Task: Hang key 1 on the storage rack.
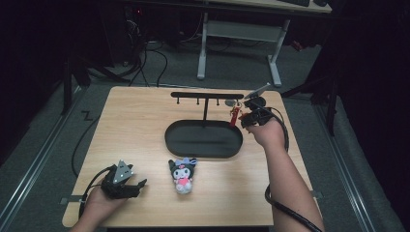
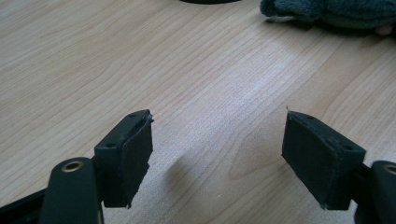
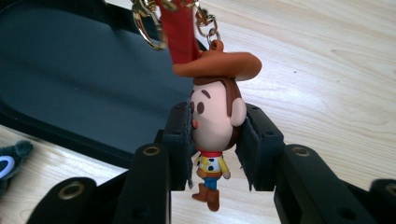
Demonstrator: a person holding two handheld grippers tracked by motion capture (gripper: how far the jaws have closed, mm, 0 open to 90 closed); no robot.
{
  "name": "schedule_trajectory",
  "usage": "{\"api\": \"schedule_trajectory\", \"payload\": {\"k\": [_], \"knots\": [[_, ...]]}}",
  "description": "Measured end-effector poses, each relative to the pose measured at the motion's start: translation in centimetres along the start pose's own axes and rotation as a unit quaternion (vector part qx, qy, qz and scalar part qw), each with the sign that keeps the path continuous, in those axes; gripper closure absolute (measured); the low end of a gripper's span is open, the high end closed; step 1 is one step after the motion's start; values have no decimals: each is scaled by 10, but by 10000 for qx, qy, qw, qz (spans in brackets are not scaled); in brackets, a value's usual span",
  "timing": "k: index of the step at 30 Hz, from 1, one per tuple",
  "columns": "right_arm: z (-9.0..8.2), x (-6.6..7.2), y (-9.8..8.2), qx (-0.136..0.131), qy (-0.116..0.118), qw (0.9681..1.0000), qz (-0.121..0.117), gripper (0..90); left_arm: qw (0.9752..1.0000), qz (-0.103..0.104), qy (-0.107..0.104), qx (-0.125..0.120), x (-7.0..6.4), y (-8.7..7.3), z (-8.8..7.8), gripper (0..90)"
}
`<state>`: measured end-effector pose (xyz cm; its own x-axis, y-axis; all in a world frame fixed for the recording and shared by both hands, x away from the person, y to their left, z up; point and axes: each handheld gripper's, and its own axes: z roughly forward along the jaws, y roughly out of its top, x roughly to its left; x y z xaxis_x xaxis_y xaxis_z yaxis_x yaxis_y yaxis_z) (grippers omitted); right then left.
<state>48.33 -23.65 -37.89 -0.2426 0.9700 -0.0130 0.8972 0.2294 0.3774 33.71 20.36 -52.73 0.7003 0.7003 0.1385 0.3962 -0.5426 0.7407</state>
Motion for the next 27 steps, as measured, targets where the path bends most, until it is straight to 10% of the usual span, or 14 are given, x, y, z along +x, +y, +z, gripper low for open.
{"api": "schedule_trajectory", "payload": {"k": [4,13,27], "knots": [[5,1,0,6,24,10000,53,514,10000,4,1,-3,0,0,0,249],[7,-1,-17,-108,144,9997,191,486,10000,20,-10,-39,0,3,3,250],[26,10,-101,-467,288,9985,-7,421,9999,73,-82,4,-8,10,5,256]]}}
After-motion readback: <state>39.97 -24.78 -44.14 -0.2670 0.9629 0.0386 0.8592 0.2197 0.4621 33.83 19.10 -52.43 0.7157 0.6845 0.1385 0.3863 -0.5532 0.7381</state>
